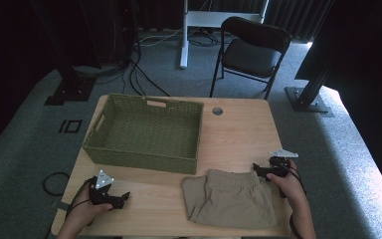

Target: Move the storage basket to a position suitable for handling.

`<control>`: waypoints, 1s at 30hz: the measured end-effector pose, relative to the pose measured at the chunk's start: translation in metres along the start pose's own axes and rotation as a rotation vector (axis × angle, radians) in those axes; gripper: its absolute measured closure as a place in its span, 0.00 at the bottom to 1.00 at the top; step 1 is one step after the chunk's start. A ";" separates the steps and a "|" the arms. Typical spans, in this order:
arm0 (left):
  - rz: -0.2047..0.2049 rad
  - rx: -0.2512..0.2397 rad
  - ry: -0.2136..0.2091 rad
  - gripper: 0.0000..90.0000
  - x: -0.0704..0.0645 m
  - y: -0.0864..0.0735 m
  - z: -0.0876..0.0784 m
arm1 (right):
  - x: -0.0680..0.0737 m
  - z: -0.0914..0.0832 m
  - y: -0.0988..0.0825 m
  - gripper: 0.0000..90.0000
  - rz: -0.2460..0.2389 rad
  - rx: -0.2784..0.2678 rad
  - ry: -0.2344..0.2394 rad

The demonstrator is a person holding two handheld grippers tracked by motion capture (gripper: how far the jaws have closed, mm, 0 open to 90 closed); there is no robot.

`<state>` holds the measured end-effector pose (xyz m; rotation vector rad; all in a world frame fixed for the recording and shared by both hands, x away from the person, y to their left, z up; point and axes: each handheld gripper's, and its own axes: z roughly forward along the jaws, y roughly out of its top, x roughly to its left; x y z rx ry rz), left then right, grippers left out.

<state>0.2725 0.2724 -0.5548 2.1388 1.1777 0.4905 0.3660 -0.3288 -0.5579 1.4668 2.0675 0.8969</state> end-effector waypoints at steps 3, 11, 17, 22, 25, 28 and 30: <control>0.012 0.002 -0.009 0.01 0.003 -0.002 -0.002 | 0.000 0.001 0.001 0.12 0.003 -0.003 0.001; 0.017 0.014 -0.001 0.01 0.013 0.002 -0.008 | 0.002 -0.008 0.016 0.13 0.046 -0.037 0.009; 0.009 -0.014 0.000 0.01 0.017 0.009 -0.017 | 0.011 -0.016 0.030 0.13 0.032 -0.069 0.035; -0.006 -0.034 0.003 0.01 0.023 0.015 -0.025 | 0.021 -0.024 0.043 0.13 0.023 -0.098 0.052; -0.008 -0.048 0.006 0.01 0.026 0.019 -0.031 | 0.027 -0.028 0.050 0.13 0.027 -0.113 0.065; -0.010 -0.058 0.014 0.01 0.028 0.023 -0.035 | 0.031 -0.031 0.055 0.13 0.021 -0.123 0.071; -0.008 -0.076 0.017 0.01 0.031 0.029 -0.041 | 0.036 -0.035 0.062 0.13 0.027 -0.142 0.083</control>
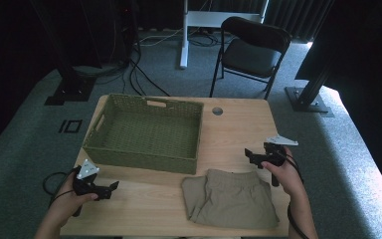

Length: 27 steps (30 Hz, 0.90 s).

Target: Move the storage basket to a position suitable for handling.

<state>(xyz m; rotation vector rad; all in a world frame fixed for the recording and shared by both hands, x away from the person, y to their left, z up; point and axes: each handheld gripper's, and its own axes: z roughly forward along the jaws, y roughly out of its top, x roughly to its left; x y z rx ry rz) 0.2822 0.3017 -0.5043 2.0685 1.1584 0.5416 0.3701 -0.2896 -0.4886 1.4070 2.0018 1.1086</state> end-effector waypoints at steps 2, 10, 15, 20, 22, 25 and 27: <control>0.002 -0.005 0.005 0.01 0.001 0.002 -0.002 | 0.004 -0.001 0.005 0.13 -0.001 -0.009 0.007; 0.009 -0.042 0.005 0.01 0.006 0.018 -0.012 | 0.023 -0.002 0.020 0.13 -0.025 -0.034 0.035; 0.007 -0.064 0.012 0.01 0.010 0.026 -0.017 | 0.035 -0.001 0.027 0.13 -0.040 -0.044 0.056; 0.002 -0.103 0.031 0.01 0.019 0.039 -0.027 | 0.055 0.005 0.036 0.13 -0.067 -0.054 0.080; 0.003 -0.109 0.038 0.01 0.020 0.042 -0.029 | 0.058 0.006 0.037 0.13 -0.070 -0.056 0.085; 0.002 -0.126 0.055 0.01 0.029 0.052 -0.033 | 0.072 0.012 0.043 0.13 -0.084 -0.061 0.107; 0.006 -0.128 0.060 0.01 0.031 0.054 -0.033 | 0.075 0.012 0.044 0.13 -0.086 -0.063 0.111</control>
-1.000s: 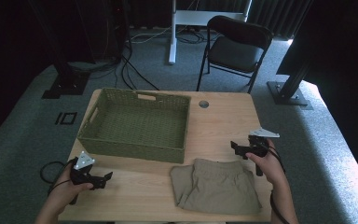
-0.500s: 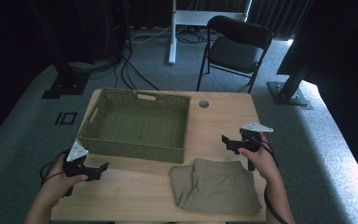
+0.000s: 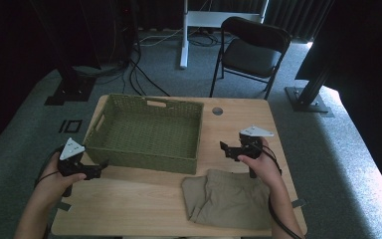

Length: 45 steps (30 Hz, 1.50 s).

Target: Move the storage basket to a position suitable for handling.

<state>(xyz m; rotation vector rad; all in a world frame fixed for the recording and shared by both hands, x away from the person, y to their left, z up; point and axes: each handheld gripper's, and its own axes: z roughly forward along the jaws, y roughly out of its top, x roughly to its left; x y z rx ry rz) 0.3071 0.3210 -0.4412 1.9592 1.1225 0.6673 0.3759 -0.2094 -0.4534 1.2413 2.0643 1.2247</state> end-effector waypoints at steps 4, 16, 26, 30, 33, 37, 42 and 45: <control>-0.020 -0.008 0.043 0.01 0.018 0.009 0.003 | 0.013 0.006 0.009 0.13 -0.007 -0.022 0.018; -0.111 -0.017 0.130 0.07 0.057 0.011 0.023 | 0.040 0.025 0.025 0.13 -0.034 -0.032 0.041; -0.186 -0.028 0.215 0.27 0.078 0.001 0.040 | 0.053 0.042 0.030 0.14 -0.028 -0.030 0.018; -0.189 -0.041 0.225 0.42 0.079 -0.003 0.046 | 0.059 0.047 0.031 0.17 -0.039 -0.031 0.012; -0.177 -0.040 0.200 0.49 0.077 -0.005 0.049 | 0.064 0.052 0.030 0.20 -0.035 -0.018 0.013; -0.162 -0.012 0.181 0.64 0.074 -0.004 0.051 | 0.068 0.057 0.028 0.27 -0.034 0.006 0.012; -0.178 0.028 0.155 0.84 0.067 -0.002 0.053 | 0.073 0.063 0.023 0.44 -0.071 0.031 0.006; -0.169 0.030 0.160 0.91 0.064 -0.002 0.055 | 0.075 0.064 0.023 0.53 -0.087 0.023 0.006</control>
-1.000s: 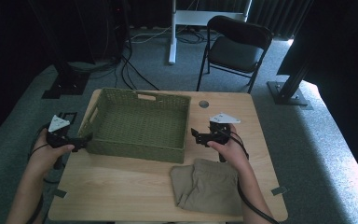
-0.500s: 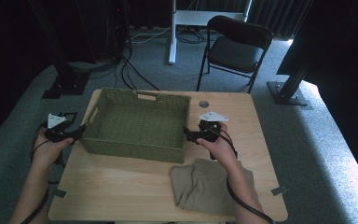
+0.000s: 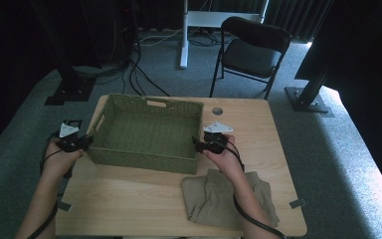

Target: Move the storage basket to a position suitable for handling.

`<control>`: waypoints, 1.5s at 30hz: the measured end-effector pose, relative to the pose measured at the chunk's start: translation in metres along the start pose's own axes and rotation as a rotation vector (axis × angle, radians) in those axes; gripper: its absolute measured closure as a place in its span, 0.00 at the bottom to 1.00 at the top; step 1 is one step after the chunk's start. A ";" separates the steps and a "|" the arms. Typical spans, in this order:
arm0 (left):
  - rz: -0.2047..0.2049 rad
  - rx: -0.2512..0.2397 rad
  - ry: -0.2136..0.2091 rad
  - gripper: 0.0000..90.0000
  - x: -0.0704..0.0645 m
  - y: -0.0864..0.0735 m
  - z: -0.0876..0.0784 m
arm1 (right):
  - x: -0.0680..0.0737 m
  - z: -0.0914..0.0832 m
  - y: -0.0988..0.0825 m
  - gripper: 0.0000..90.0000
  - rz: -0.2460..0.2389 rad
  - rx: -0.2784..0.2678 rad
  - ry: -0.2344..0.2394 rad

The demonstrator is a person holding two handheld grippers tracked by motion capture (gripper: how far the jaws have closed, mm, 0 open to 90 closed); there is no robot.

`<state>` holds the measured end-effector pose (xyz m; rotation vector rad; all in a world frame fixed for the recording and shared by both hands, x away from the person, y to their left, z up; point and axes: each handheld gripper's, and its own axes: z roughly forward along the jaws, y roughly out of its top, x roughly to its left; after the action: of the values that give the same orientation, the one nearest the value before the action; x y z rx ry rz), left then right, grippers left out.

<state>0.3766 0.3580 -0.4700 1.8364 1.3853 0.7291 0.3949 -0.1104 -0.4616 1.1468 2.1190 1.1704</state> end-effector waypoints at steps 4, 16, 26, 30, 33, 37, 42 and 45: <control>-0.043 -0.006 -0.004 0.93 0.000 -0.002 -0.001 | 0.003 0.001 0.001 0.60 0.019 0.017 0.005; -0.076 -0.025 0.001 0.93 -0.009 -0.010 -0.009 | 0.003 0.003 0.005 0.71 0.059 0.039 -0.019; -0.097 -0.026 0.013 0.92 -0.022 -0.014 -0.015 | -0.002 0.006 0.010 0.76 0.080 0.052 -0.064; -0.106 -0.027 0.009 0.92 -0.025 -0.014 -0.015 | -0.006 0.008 0.011 0.78 0.102 0.049 -0.083; -0.106 -0.023 0.014 0.92 -0.026 -0.014 -0.014 | -0.006 0.008 0.011 0.78 0.103 0.051 -0.087; -0.115 -0.026 0.009 0.92 -0.028 -0.013 -0.013 | -0.008 0.008 0.011 0.79 0.105 0.054 -0.094; -0.122 -0.026 0.015 0.93 -0.030 -0.013 -0.012 | -0.010 0.007 0.010 0.79 0.114 0.052 -0.090; -0.118 -0.025 0.019 0.93 -0.031 -0.013 -0.012 | -0.010 0.006 0.010 0.79 0.119 0.048 -0.086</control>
<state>0.3515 0.3330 -0.4736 1.7167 1.4765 0.7011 0.4095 -0.1134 -0.4568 1.3364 2.0483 1.1062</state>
